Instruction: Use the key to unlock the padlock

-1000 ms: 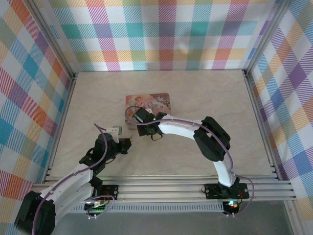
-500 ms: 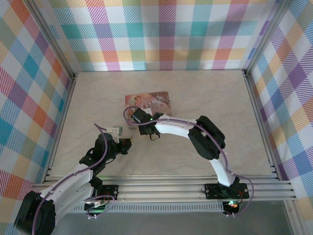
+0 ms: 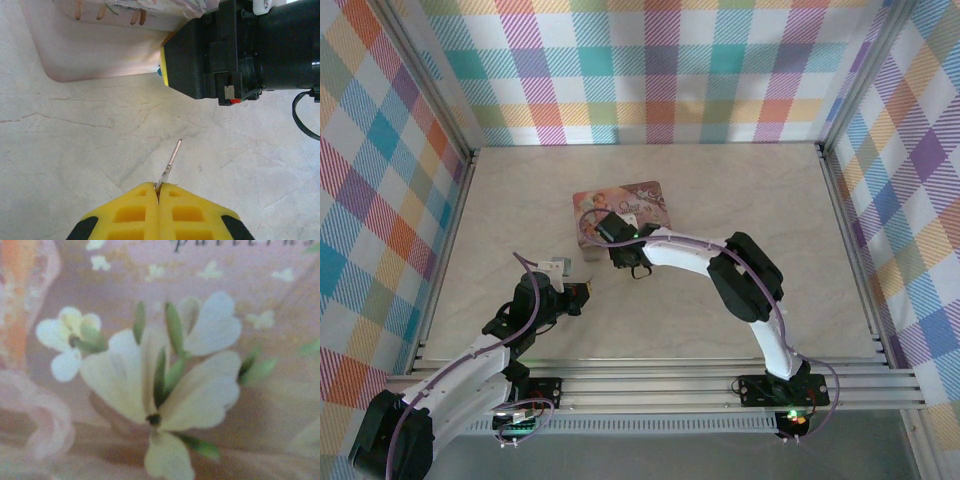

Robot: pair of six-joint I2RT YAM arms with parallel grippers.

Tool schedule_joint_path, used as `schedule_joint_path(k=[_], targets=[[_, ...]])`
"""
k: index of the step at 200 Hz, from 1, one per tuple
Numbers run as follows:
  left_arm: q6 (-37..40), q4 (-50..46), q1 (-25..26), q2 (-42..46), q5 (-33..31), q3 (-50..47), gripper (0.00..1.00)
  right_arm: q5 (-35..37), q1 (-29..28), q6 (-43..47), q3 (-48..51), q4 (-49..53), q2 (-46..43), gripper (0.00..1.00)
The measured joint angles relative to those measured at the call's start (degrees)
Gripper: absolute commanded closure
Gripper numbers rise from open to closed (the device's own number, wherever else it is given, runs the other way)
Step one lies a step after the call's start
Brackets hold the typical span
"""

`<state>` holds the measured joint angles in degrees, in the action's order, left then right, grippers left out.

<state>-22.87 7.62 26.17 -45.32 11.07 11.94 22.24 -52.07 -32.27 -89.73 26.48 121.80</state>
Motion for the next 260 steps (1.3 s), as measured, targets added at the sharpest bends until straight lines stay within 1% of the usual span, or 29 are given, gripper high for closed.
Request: schedule_joint_path(k=[24, 40, 68, 99, 135, 162, 187, 230, 260], targets=[[0.0, 0.0, 0.0, 0.1, 0.0, 0.0, 1.00, -0.4, 0.4, 0.2, -0.1, -0.2, 0.0, 0.84], [0.0, 0.0, 0.0, 0.1, 0.1, 0.0, 1.00, -0.9, 0.5, 0.4, -0.1, -0.2, 0.0, 0.90], [0.4, 0.0, 0.0, 0.2, 1.0, 0.0, 1.00, -4.8, 1.2, 2.0, -0.1, -0.2, -0.4, 1.00], [1.7, 0.0, 0.0, 0.7, 2.9, 0.0, 1.00, -13.8, 3.2, 3.0, 0.1, 1.3, -2.1, 1.00], [3.1, 0.0, 0.0, 1.3, 4.9, 0.7, 1.00, -25.5, 6.1, 2.8, 1.5, 2.6, -6.1, 1.00], [3.3, 1.8, 0.0, 0.7, 6.5, 1.0, 1.00, -32.1, 7.3, 2.8, 1.5, 4.0, -8.0, 1.00], [3.2, 4.8, 0.0, -2.1, 8.2, 1.0, 1.00, -36.3, 7.5, 2.7, 1.2, 6.2, -8.4, 1.00], [3.2, 13.0, 0.0, -8.1, 10.8, 1.0, 1.00, -42.2, 8.1, 0.9, 0.2, 8.8, -8.6, 1.00], [3.2, 17.1, 0.0, -9.5, 11.0, 0.8, 1.00, -45.1, 8.7, -1.5, -1.5, 10.3, -9.1, 1.00]])
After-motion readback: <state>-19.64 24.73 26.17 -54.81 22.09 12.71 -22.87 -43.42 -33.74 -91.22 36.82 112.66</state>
